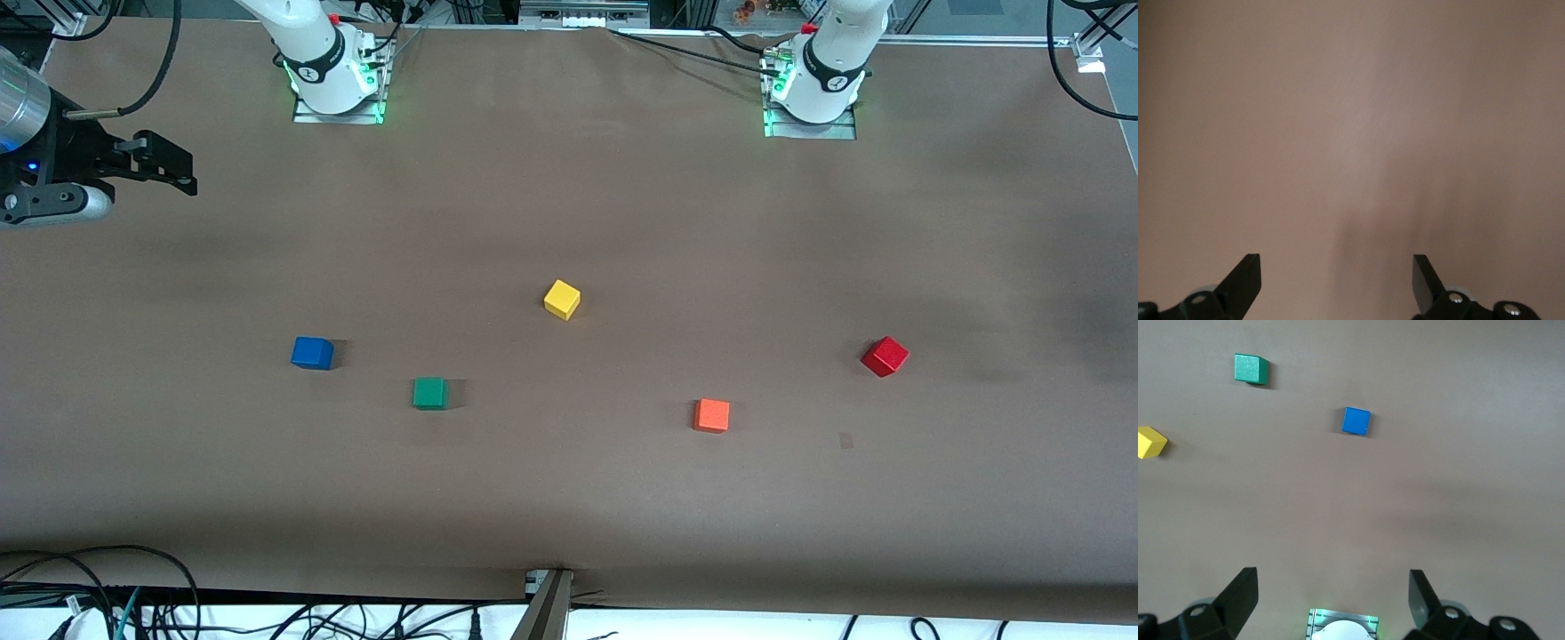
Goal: Pass red block to right arm, stack on blue
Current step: 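Reach the left gripper down to the red cube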
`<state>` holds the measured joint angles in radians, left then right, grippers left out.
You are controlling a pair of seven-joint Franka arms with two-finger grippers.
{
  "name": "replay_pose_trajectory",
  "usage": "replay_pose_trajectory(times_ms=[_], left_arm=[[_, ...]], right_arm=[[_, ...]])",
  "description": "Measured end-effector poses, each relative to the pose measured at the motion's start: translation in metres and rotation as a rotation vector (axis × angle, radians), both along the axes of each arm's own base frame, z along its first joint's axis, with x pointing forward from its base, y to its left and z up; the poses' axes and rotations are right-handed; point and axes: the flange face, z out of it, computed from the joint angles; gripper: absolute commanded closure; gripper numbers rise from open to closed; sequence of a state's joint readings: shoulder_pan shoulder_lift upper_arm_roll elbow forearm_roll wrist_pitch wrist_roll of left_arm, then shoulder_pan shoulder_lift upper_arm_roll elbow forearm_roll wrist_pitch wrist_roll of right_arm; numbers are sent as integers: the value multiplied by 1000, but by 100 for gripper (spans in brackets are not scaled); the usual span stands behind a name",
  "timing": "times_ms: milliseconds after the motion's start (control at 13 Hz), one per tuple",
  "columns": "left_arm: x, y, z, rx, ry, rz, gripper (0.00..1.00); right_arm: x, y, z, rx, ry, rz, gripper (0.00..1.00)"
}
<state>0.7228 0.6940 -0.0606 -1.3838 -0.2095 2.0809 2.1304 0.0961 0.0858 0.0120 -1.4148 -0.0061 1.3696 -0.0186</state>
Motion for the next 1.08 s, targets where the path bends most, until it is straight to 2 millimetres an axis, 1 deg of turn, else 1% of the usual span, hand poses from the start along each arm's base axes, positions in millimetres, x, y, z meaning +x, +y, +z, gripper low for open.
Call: replay_pose_trajectory(times_ms=[154,309,386,540,618,772,926,1081], left_arm=[[9,-33,-25,-152,48,-45,0],[22,-72,-62,-312,67,-93,0],[25,-88,-80,-393,75,-99,0],[25,-115,-112,-535,105,-126,0],[26,-128,-125,-589,120,-148,0],[31,-151,-143,-671,118,-163,0],[32,-165,-160,-726,119,-176,0],[32,-185,-175,-769,148,-209,0]], right_arm=[[0,0,0,0,0,0,0],[0,0,-1,0,1,1,0],[0,0,-1,0,1,1,0],[1,0,-1,0,2,1,0],[1,1,-2,0,3,1,0],[1,1,-2,0,4,1,0],[1,1,-2,0,4,1,0],[1,1,-3,0,5,1,0]])
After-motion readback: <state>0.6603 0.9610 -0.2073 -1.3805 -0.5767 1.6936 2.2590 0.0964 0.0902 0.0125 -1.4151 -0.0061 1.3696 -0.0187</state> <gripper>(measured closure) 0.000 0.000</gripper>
